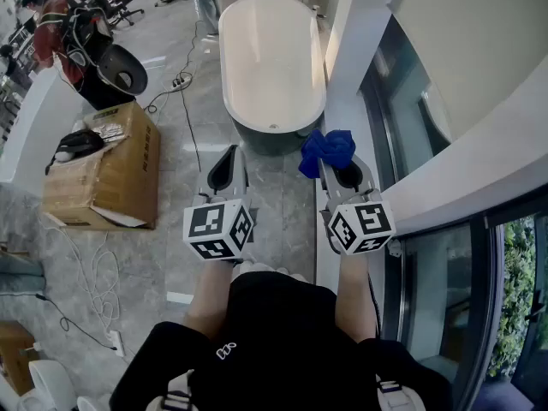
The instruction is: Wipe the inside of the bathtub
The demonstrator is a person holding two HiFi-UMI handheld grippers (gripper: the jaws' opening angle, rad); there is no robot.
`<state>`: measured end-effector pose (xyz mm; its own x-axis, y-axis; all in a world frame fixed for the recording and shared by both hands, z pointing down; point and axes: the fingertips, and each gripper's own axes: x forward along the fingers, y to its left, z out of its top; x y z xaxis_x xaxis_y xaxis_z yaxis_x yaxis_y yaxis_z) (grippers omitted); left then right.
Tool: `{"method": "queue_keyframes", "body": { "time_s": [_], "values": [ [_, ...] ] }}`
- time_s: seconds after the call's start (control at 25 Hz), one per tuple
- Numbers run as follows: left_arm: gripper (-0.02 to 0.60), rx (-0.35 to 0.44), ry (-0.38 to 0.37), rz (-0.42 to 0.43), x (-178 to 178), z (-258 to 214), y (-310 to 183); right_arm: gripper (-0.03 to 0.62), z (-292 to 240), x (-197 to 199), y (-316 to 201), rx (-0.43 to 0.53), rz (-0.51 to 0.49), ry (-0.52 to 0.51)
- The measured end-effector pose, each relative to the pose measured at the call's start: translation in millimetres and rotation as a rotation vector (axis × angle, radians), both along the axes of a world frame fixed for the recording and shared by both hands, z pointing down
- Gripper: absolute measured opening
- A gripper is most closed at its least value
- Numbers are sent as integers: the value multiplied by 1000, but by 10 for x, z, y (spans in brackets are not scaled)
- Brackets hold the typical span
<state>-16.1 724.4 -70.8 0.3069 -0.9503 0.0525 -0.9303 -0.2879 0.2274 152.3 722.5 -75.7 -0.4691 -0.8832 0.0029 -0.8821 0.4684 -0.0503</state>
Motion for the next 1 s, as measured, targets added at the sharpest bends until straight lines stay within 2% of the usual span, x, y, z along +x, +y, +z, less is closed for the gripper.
{"method": "queue_keyframes", "body": {
  "time_s": [0.48,0.72,1.0],
  "values": [
    [2,-3,-9,-9,283,87,195,78,87,222,132,-7,-41,-21],
    [2,-5,-12,-31,219,77,182,78,62,260,76,-4,-41,-37],
    [2,15,-3,-29,135,28,-50,78,-13,156,-185,21,-54,-40]
  ]
}}
